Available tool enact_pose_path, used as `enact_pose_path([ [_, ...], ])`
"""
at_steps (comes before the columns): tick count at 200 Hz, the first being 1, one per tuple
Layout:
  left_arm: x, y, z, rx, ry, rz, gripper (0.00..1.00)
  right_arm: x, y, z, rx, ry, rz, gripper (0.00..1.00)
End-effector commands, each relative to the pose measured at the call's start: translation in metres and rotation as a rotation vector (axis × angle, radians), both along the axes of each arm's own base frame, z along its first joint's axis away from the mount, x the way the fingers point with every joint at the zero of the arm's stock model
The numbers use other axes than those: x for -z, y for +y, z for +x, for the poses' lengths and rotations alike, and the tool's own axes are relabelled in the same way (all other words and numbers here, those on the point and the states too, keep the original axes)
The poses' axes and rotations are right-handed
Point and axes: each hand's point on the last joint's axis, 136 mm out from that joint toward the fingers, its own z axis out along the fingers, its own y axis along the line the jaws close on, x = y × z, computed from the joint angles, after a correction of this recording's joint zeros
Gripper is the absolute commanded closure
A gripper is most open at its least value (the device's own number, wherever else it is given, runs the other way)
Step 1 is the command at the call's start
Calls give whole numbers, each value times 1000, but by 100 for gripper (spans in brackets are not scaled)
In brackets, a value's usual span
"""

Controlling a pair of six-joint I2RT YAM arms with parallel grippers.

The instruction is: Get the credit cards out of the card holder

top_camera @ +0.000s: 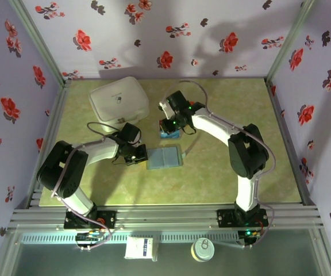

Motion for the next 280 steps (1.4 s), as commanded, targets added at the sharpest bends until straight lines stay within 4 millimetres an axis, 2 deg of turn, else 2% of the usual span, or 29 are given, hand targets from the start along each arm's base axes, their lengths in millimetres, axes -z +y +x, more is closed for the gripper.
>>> enact_pose_path([
  [1, 0, -1, 8, 19, -9, -1, 100, -8, 15, -13, 222, 133, 167, 87],
  [46, 5, -2, 12, 23, 3, -8, 100, 21, 35, -63, 276, 328, 184, 85],
  [81, 9, -2, 9, 28, 19, -6, 100, 39, 52, -81, 275, 399, 199, 78],
  [115, 11, 1, 6, 19, 25, -4, 100, 58, 58, -90, 302, 446, 177, 77],
  [144, 15, 1, 4, 14, 32, -6, 100, 74, 55, -96, 321, 475, 151, 80],
  [198, 16, 3, 3, 12, 39, -2, 100, 92, 28, -102, 370, 450, 21, 82],
  [228, 18, 4, 2, 11, 41, -2, 100, 91, 13, -101, 386, 416, -38, 82],
  [280, 10, 3, 5, 10, 24, -8, 100, 73, 20, -97, 368, 394, 1, 81],
])
